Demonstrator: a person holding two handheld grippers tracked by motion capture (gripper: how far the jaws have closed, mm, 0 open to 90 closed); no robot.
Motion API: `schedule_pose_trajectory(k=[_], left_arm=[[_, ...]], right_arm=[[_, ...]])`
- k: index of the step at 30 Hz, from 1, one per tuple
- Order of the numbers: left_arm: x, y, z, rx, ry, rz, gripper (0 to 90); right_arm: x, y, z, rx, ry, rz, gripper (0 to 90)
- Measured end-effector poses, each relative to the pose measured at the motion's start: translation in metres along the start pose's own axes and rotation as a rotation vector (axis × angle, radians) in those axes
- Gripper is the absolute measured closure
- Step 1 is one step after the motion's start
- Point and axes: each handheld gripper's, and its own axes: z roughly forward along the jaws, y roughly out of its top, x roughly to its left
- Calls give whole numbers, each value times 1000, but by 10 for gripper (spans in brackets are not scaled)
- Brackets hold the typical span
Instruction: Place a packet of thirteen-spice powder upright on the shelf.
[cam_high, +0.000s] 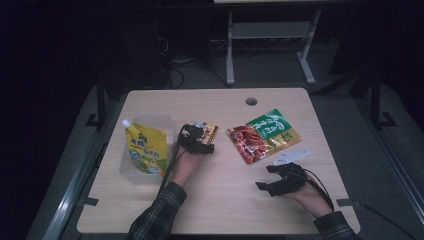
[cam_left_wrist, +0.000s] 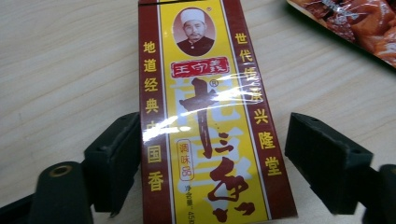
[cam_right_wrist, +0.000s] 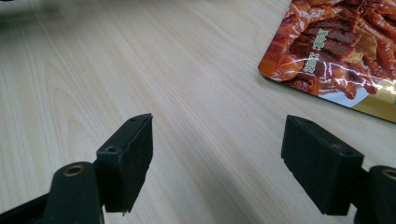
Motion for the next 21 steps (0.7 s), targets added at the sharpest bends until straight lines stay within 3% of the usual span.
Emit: schedule_pose_trajectory(k=[5, 15, 21], left_arm=[[1, 0, -1, -1, -2, -3, 305], [-3, 2, -7, 11, -32, -11, 318], [-7, 4, -20, -3, -49, 13, 318]], right_arm=[[0, 0, 0, -1, 0, 0, 245], [-1, 0, 0, 1, 3, 1, 245], [-1, 0, 0, 1, 2, 2, 245]])
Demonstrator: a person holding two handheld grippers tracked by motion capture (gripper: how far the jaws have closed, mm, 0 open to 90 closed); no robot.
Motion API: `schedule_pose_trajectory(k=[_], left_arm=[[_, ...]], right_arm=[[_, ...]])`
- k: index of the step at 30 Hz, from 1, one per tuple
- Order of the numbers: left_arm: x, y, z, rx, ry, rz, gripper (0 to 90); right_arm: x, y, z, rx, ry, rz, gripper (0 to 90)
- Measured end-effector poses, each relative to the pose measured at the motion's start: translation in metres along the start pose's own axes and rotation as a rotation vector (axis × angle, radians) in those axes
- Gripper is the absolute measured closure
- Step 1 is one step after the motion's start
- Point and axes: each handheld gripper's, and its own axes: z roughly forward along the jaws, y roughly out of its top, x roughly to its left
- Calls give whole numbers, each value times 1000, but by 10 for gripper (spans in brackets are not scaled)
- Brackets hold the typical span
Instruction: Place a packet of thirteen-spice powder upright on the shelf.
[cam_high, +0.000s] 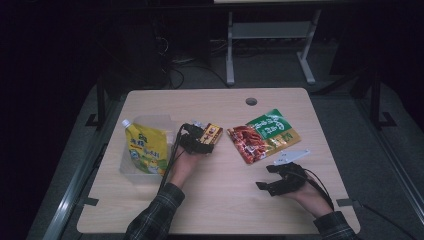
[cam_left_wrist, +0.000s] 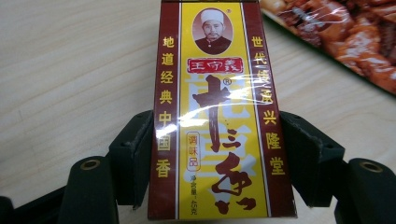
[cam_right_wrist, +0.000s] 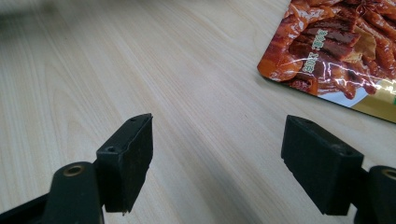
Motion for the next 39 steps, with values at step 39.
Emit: schedule_pose_trajectory(k=[39], left_arm=[[-64, -55, -72, 0, -348, 371, 320]], right_arm=[[-11, -13, -14, -12, -28, 37, 229]])
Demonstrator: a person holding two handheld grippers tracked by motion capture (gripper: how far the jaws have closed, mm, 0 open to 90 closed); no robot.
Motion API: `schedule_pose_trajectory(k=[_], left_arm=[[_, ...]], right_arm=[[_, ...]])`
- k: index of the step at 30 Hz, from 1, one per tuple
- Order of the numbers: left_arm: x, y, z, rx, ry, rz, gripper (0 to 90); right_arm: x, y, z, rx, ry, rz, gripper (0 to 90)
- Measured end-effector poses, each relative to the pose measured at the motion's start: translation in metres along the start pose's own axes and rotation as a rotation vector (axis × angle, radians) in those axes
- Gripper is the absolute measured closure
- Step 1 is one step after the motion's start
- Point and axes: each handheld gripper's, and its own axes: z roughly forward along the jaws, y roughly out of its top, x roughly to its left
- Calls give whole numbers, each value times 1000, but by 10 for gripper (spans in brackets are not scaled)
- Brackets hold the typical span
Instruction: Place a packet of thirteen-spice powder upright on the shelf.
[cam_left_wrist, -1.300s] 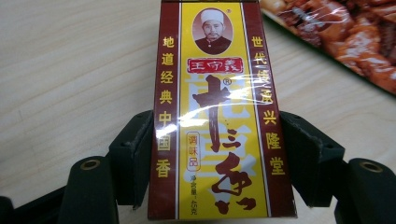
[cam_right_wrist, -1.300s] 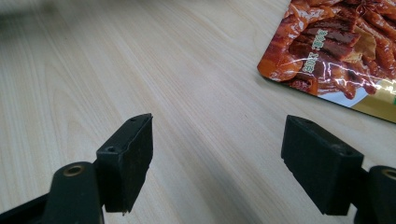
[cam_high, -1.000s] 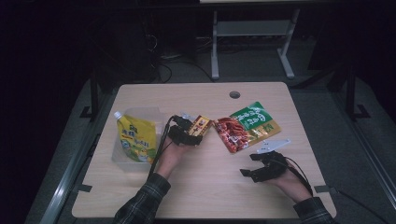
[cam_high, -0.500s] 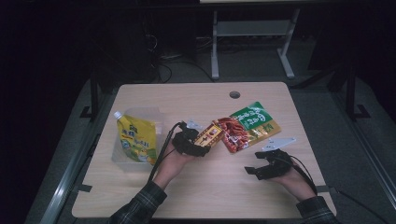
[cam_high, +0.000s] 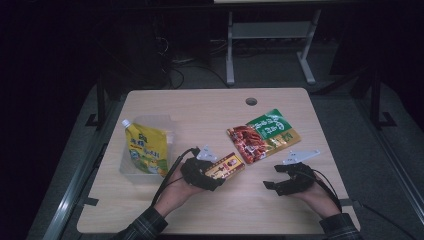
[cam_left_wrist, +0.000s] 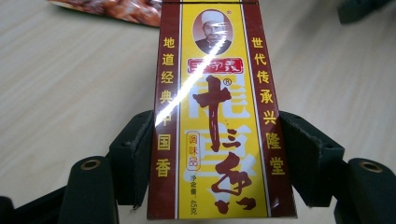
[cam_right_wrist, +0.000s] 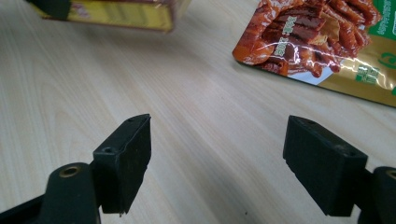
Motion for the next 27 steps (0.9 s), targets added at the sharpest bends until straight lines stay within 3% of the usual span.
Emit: schedule_pose_trajectory(k=[3, 6, 9, 14, 17, 23, 27], left_arm=[[-7, -10, 0, 14, -28, 34, 320], [-12, -20, 2, 36, -58, 95, 320], [-15, -30, 6, 47, -94, 120, 320], [-21, -34, 11, 44, -138, 192, 319], [-25, -35, 16, 30, -154, 185, 318], [-24, -37, 20, 27, -168, 215, 314], [-23, -38, 17, -1, -187, 183, 241]], right_arm=[[0, -3, -1, -1, -1, -5, 229], [2, -5, -3, 4, -3, 10, 229], [2, -4, -3, -1, -3, 16, 229], [3, -4, 0, 4, -1, -1, 229], [4, -4, 0, 8, 1, 3, 229], [3, -4, 0, 11, 1, 1, 229], [4, -4, 0, 10, 1, -2, 229]])
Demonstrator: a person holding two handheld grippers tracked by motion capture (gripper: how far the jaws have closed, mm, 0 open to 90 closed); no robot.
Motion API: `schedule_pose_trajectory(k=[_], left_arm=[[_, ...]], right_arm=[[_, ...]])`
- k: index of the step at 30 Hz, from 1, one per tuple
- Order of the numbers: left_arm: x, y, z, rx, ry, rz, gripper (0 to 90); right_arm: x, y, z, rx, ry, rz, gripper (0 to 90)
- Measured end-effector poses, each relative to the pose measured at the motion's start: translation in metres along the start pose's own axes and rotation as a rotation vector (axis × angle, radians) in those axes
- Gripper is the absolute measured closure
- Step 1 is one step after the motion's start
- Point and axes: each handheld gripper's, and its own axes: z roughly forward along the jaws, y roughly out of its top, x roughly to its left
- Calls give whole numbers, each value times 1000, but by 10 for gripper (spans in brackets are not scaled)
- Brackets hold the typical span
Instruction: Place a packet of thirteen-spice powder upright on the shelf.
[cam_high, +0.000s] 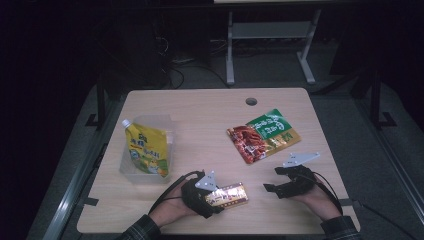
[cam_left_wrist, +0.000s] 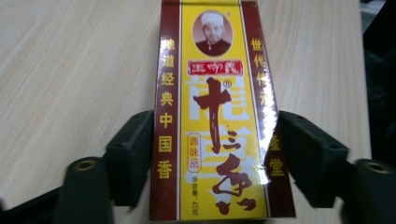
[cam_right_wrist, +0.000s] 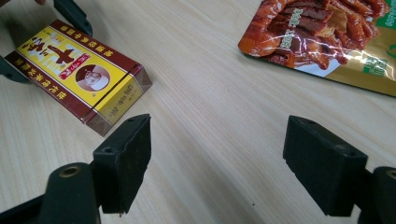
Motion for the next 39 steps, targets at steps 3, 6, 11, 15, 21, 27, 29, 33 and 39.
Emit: schedule_pose_trajectory(k=[3, 6, 11, 15, 21, 27, 29, 33, 39], left_arm=[[1, -1, -10, 2, 8, 14, 192], [0, -5, -18, -8, 24, 10, 188], [-6, -16, -25, 2, 39, 0, 188], [-7, -22, -28, 6, 55, -3, 188], [-4, -25, -24, 35, 57, 2, 207], [-2, -26, -23, 29, 50, -9, 220], [-2, -26, -23, 37, 41, 9, 224], [-3, -26, -21, 45, 35, 12, 235], [-2, -25, -19, 42, 29, 7, 276]], right_arm=[[0, 0, 0, -4, 1, -2, 229], [1, 1, 0, -4, 3, -4, 229], [2, 2, 1, -2, 6, -7, 229], [2, 2, 3, -5, 12, -15, 230], [6, 5, 3, 3, 46, -19, 344], [14, 11, 7, -1, 115, -56, 676], [18, 15, 9, 0, 132, -79, 778], [26, 21, 16, 19, 179, -119, 895], [36, 26, 31, 58, 203, -178, 897]])
